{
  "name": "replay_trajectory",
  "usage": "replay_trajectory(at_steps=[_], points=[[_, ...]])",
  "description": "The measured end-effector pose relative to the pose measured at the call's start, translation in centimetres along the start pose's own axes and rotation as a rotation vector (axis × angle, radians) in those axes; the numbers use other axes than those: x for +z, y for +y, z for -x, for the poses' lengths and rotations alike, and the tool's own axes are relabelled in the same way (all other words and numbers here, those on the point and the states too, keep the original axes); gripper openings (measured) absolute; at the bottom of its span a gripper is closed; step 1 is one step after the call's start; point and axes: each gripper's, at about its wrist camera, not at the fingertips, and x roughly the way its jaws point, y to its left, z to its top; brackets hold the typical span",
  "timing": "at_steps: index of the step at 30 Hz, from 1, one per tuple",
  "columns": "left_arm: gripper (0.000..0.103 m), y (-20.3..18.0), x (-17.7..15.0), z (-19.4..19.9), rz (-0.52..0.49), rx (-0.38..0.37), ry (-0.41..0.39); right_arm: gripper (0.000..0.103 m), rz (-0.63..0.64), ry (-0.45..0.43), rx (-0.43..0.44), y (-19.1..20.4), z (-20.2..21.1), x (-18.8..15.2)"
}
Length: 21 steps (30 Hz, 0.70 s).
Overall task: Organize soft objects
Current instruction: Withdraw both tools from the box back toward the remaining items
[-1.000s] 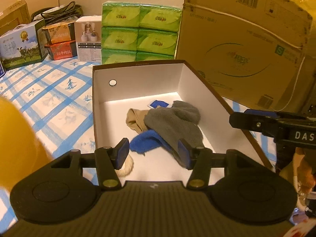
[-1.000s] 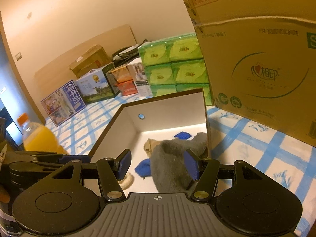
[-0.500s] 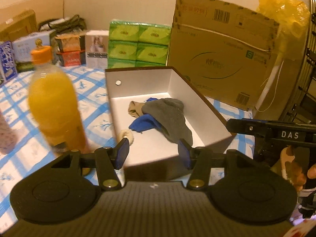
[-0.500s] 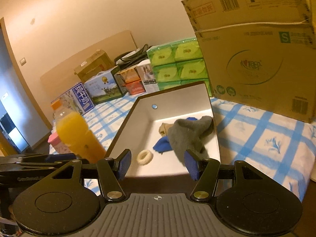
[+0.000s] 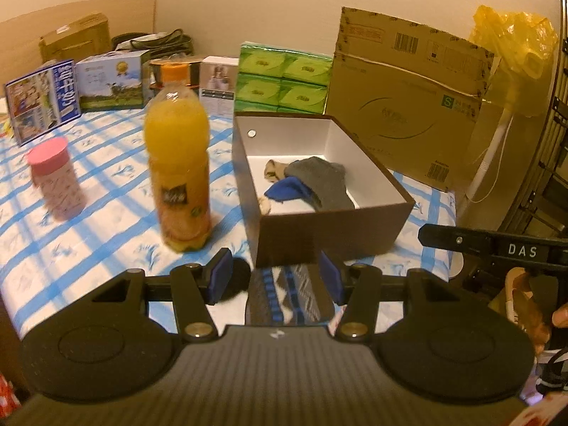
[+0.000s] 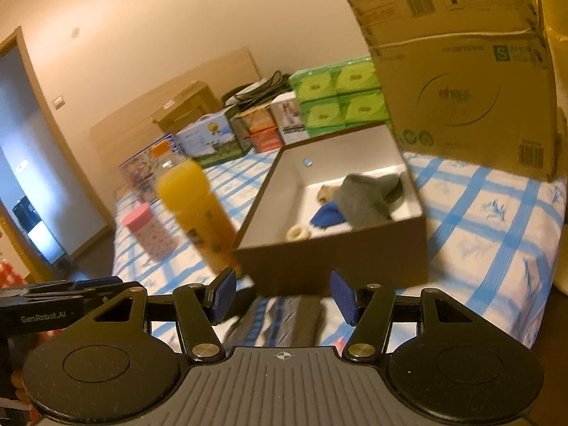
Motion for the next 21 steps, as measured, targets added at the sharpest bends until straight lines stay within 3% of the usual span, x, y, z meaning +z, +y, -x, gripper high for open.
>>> replay_trajectory(at_steps=[21], points=[[0.051, -1.2, -7.6, 10.5, 0.048, 0.041, -0.059, 0.059, 0.051, 0.012, 0.010, 5.6, 5.7, -6.8]])
